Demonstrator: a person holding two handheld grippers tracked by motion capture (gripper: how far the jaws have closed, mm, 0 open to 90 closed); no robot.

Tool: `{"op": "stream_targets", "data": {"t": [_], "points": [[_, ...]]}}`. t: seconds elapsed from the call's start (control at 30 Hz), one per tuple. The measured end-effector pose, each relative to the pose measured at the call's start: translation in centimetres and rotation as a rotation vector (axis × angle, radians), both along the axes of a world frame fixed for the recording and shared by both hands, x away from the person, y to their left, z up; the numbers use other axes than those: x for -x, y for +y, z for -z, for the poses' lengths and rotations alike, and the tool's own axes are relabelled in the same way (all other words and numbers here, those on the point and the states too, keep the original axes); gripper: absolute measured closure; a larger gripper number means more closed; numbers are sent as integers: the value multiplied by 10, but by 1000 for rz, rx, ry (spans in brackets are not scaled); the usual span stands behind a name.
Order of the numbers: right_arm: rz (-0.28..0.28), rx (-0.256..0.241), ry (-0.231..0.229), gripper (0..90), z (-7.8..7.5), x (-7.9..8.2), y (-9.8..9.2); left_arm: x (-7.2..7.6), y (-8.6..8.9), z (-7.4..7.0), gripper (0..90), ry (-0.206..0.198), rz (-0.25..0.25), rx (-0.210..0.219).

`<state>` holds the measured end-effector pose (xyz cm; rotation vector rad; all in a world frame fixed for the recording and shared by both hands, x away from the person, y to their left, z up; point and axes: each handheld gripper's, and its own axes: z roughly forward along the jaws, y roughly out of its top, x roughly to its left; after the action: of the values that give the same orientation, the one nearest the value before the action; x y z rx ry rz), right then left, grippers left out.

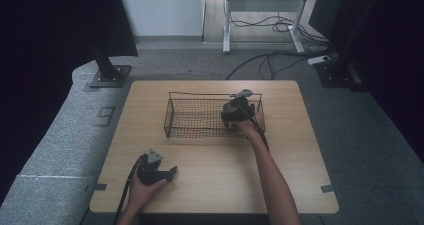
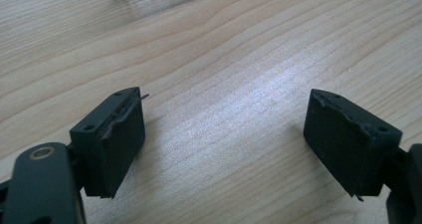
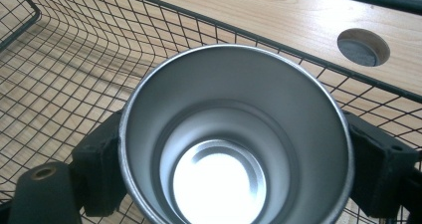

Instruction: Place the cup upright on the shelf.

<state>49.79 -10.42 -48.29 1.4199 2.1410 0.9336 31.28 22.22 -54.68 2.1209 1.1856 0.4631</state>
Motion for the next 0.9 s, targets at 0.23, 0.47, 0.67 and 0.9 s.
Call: {"op": "stream_targets", "data": {"t": [0.23, 0.47, 0.67, 0.9], "points": [[10, 23, 20, 133, 2, -1, -2, 0, 0, 0, 165, 0, 0, 0], [32, 61, 48, 129, 6, -2, -4, 0, 0, 0, 166, 0, 0, 0], [45, 65, 44, 108, 5, 0, -7, 0, 0, 0, 166, 0, 0, -1], [39, 0, 4, 43, -5, 5, -10, 0, 0, 0, 166, 0, 0, -1]]}}
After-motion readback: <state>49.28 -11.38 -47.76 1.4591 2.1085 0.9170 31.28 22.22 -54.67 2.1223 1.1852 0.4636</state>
